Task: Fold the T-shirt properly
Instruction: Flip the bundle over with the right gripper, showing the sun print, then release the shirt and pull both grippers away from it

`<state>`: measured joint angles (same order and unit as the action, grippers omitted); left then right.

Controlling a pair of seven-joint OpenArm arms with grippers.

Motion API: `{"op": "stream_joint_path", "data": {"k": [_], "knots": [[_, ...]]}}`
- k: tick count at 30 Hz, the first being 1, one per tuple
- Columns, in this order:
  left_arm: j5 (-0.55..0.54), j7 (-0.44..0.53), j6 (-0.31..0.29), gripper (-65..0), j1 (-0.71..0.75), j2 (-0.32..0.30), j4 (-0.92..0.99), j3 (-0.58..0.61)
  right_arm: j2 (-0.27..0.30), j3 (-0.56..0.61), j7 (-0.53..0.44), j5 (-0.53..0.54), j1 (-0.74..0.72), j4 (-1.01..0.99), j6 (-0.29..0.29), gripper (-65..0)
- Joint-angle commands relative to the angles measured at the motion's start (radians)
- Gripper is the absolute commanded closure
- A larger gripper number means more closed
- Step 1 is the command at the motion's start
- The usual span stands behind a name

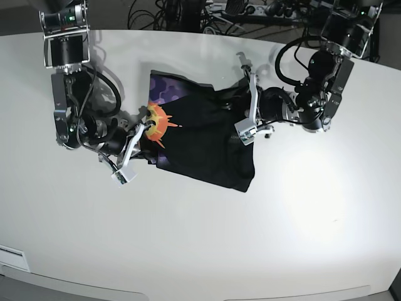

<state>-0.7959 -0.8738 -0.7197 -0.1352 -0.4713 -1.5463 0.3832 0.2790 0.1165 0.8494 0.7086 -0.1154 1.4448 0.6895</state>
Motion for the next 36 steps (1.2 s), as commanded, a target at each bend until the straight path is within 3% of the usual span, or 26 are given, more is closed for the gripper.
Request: {"op": "stream_joint_path", "data": {"k": [1, 6, 10, 13, 17, 25, 28, 34, 36], "knots": [[0.130, -0.044, 0.022, 0.0, -0.023, -0.028, 0.028, -0.003, 0.018, -0.001, 0.008, 0.006, 0.019, 0.046, 0.009, 0.0], [0.232, 0.150, 0.022, 0.0, -0.097, -0.027, 0.145, -0.003, 0.026, -0.046, 0.007, 0.005, 0.237, 0.260, -0.027, 0.0], [0.342, 0.377, 0.022, 0.0, -0.142, -0.009, 0.260, -0.003, -0.022, -0.102, -0.021, -0.048, 0.418, 0.411, -0.059, 0.0], [0.346, 0.372, 0.022, 0.0, -0.179, 0.021, 0.311, -0.003, -0.080, -0.154, -0.061, -0.150, 0.493, 0.469, -0.070, 0.0], [0.347, 0.399, 0.022, 0.0, -0.214, 0.035, 0.311, -0.003, -0.130, -0.197, -0.060, -0.156, 0.535, 0.497, -0.080, 0.0], [0.311, 0.397, 0.022, 0.0, -0.307, 0.041, 0.309, -0.003, -0.154, -0.197, -0.060, -0.166, 0.550, 0.671, -0.153, 0.0], [0.199, 0.322, 0.022, 0.0, -0.333, 0.039, 0.307, -0.004, -0.154, -0.197, -0.060, -0.167, 0.550, 0.744, -0.155, 0.0], [-0.129, -0.061, 0.022, 0.0, -0.362, 0.034, 0.253, -0.010, -0.154, -0.197, -0.060, -0.168, 0.550, 0.801, -0.155, 0.0], [-0.217, -0.140, 0.022, 0.0, -0.356, 0.018, 0.216, -0.033, -0.154, -0.204, -0.060, -0.169, 0.551, 0.835, -0.156, 0.0]]}}
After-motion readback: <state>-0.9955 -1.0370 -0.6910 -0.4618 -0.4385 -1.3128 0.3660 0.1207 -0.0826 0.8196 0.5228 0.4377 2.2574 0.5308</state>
